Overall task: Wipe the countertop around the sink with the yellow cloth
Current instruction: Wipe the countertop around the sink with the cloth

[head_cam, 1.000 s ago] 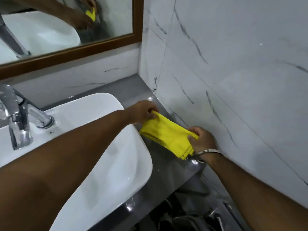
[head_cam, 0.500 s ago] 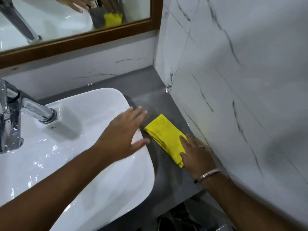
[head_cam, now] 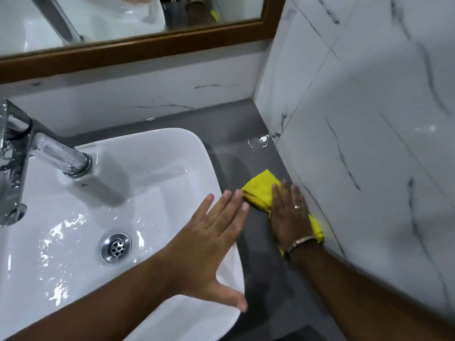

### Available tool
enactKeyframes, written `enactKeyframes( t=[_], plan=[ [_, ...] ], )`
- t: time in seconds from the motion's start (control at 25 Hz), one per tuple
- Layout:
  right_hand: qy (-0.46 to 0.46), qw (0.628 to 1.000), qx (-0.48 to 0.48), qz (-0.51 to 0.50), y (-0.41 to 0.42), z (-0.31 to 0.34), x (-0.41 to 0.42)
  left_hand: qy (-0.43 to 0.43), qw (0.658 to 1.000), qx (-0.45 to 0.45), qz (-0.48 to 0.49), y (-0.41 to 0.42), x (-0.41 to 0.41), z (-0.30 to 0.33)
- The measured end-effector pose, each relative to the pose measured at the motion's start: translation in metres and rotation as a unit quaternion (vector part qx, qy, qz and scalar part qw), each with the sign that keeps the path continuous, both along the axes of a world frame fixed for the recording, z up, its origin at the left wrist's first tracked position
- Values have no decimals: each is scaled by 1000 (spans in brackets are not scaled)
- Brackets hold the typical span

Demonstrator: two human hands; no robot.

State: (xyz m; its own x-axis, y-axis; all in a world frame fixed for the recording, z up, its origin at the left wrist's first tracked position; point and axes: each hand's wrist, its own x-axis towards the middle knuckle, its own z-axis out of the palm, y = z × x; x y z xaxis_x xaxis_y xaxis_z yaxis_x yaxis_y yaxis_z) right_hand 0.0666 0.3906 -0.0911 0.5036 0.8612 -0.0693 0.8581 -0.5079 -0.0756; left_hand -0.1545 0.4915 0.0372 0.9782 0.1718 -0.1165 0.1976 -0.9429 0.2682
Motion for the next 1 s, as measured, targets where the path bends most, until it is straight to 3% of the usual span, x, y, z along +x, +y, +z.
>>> enactKeyframes(
  t=[0.16,0.28,0.36,0.48,0.6,0.76,0.8,0.88,0.96,1.0],
  plan=[
    [58,998,3,3,79,-4,38,-25,998,-3,-63,14,19,-2],
    [47,992,-22,117,126,-5,41,-23,997,-4,-76,16,24,-4],
    [76,975,-22,208,98,-9,19,-20,997,-9,-76,16,24,-3],
    [75,959,-17,273,-7,-20,-25,-18,997,-24,-70,15,24,2],
    [60,972,4,226,-45,-21,-15,-13,997,-36,-67,13,23,2],
    [34,999,30,-11,54,-7,25,-4,997,-29,-70,12,26,4],
    [44,998,23,-32,66,-7,20,-2,997,-27,-69,12,25,5],
    [-1,999,30,29,36,-17,-11,6,998,-26,-62,11,25,7],
    [-11,986,-9,168,-46,-11,-54,9,998,-29,-61,9,25,10],
    [-2,982,2,187,-86,-5,-69,9,998,-26,-59,10,26,10]
  ],
)
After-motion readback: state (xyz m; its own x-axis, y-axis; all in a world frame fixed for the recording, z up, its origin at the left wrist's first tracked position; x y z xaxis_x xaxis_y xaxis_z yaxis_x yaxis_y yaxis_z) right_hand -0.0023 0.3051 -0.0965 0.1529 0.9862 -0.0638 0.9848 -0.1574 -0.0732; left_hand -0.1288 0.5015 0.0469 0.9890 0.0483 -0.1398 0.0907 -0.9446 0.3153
